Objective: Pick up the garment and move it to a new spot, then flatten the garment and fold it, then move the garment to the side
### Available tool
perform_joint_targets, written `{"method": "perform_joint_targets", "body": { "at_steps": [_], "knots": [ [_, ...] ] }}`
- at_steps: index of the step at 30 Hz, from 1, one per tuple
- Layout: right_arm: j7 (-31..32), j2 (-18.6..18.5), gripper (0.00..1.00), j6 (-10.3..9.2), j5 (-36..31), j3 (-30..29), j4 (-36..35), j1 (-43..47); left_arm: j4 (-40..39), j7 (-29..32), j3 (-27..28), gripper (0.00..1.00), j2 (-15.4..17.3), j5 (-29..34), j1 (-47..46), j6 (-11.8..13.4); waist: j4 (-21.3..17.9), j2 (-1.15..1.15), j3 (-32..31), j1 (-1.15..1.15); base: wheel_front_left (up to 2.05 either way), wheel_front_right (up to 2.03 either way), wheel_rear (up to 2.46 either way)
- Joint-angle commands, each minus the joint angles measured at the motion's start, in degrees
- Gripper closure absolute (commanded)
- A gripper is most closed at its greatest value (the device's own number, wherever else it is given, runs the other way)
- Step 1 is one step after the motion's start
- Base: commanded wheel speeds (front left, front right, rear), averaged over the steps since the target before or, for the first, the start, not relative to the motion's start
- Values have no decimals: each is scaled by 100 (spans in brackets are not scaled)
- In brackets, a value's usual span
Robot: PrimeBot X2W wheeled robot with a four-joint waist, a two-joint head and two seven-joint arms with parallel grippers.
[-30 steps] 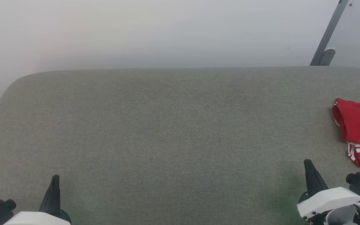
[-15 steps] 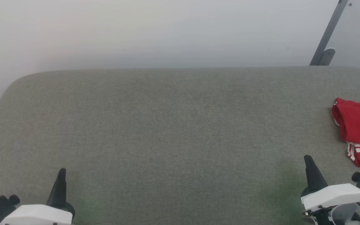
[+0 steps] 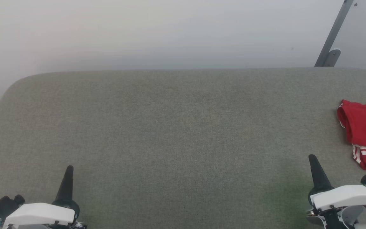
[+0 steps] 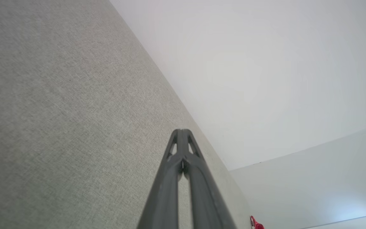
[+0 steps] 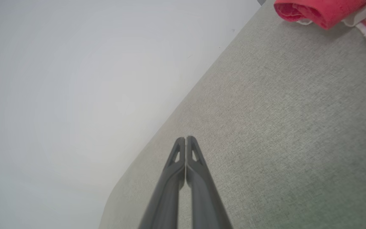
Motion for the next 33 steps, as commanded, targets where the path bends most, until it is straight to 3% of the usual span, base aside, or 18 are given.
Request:
{"method": "perform_joint_targets", "body": {
  "at_steps": [1,33],
  "knots": [
    [41,0,100,2,163,8,-83,-128,-73,34,33,100,8,-118,-140,-8,0,-1,0,0,0,0,0],
    [405,13,100,2,1992,27,-225,-192,-145,488,83,100,-361,-1345,-354,-12,-12,-1,1,0,0,0,0]
  ]
}}
